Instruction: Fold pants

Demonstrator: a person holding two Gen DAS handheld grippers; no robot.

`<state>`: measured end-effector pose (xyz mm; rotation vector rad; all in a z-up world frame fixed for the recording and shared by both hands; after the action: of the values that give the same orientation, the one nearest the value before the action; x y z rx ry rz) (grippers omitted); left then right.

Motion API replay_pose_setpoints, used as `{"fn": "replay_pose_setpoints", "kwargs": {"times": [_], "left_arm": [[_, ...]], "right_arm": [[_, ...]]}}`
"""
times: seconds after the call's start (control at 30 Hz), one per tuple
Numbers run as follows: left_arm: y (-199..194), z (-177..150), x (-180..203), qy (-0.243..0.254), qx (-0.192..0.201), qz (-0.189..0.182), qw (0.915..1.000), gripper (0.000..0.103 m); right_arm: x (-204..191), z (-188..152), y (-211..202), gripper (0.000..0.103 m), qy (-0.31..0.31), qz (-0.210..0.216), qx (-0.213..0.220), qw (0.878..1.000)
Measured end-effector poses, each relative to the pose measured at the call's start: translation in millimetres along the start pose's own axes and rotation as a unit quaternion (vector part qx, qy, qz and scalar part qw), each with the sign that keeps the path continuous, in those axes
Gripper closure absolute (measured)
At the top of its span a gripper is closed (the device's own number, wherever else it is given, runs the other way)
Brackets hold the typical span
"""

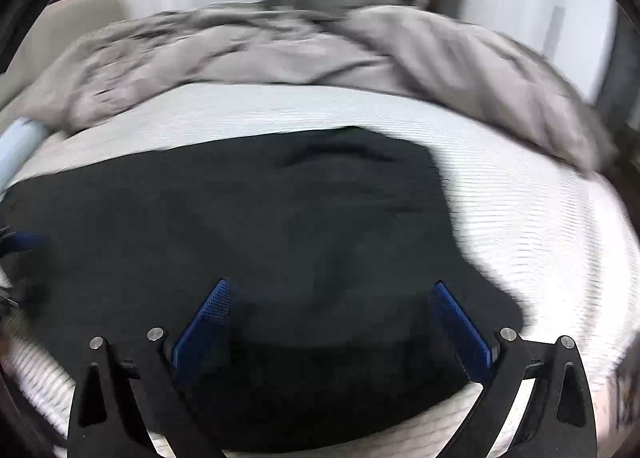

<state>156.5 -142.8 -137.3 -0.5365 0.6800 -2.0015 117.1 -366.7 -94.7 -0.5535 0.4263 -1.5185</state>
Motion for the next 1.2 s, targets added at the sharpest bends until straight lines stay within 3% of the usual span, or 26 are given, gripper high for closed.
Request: {"fn": "replay_pose_setpoints", "kwargs": {"times": [0.1,0.2,0.27,0.4,0.43,0.5,0.57,0.63,0.7,0.73,0.8,0.83,0.93,1.03,1.13,1.2], "left_arm": [[10.8,-12.1,15.8,0.058,-0.01,0.021,0.9981,0.001],[9.3,-12.1,13.8,0.042,-0.013,0.007,0.999,0.001],[8.7,-13.8,9.7,0.033,-0.016,0.0,0.9993,0.001],[9.2,-19.3,3.8,0.038,-0.016,0.002,0.9991,0.001],[10.0,-19.9,2.6,0.038,-0.017,0.004,0.9991,0.001],[11.3,-18.8,2.3,0.036,-0.02,0.01,0.9991,0.001],[7.1,-13.6,7.6,0.031,-0.014,0.011,0.9994,0.001],[-1.9,-4.0,13.0,0.023,0.007,-0.002,0.9997,0.001],[-6.1,5.1,13.5,0.012,0.029,-0.005,0.9995,0.001],[-4.8,7.2,12.5,0.003,0.035,-0.001,0.9994,0.001],[10.8,3.8,10.5,-0.018,0.019,0.008,0.9996,0.001],[21.6,-2.8,11.1,-0.018,0.0,0.014,0.9997,0.001],[26.0,-3.2,15.2,0.025,0.008,0.043,0.9987,0.0],[21.5,-1.4,11.9,0.009,0.003,0.045,0.9989,0.0],[12.7,-0.4,5.7,-0.009,0.01,0.034,0.9993,0.0],[-2.5,1.4,-5.9,-0.023,0.025,0.039,0.9987,0.0]], "right_arm": [[-54.5,-25.6,7.5,0.001,-0.053,0.061,-0.037,0.996],[-66.3,-41.3,3.0,0.001,-0.123,0.042,-0.035,0.991],[-44.0,-46.1,-6.1,0.001,-0.108,0.026,-0.035,0.993],[60.0,-59.1,-18.1,0.001,-0.013,-0.089,-0.04,0.995],[92.9,-64.2,-22.8,0.001,0.026,-0.132,-0.04,0.99],[130.0,-67.9,-30.6,0.001,0.087,-0.177,-0.038,0.98],[140.2,-67.1,-39.7,0.001,0.146,-0.153,-0.021,0.977],[136.6,-61.3,-52.8,0.001,0.233,-0.079,0.013,0.969],[121.5,-57.7,-54.4,0.001,0.313,0.022,0.032,0.949],[108.0,-59.8,-54.4,0.001,0.356,0.083,0.034,0.93],[89.0,-66.6,-40.8,0.002,0.383,0.127,0.01,0.915],[83.2,-67.1,-34.3,0.002,0.383,0.121,0.002,0.916],[86.2,-46.9,-11.9,0.002,0.392,0.114,0.022,0.913],[90.7,-27.5,5.9,0.005,0.393,0.078,0.042,0.915],[86.3,-10.8,27.8,0.025,0.372,0.059,0.051,0.925],[79.7,-2.2,48.4,0.048,0.37,0.062,0.043,0.926]]}}
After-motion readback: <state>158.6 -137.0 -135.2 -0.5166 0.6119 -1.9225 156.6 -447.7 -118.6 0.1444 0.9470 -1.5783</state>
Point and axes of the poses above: each gripper's, at about its wrist camera, not at the fingertips, and y roughly the way its jaws point, x to its right, z to its top, the point moved 10 cm from there along y, roughly the way its jaws point, and after that the axes turned 10 degrees about x, right-handed, at the moved point
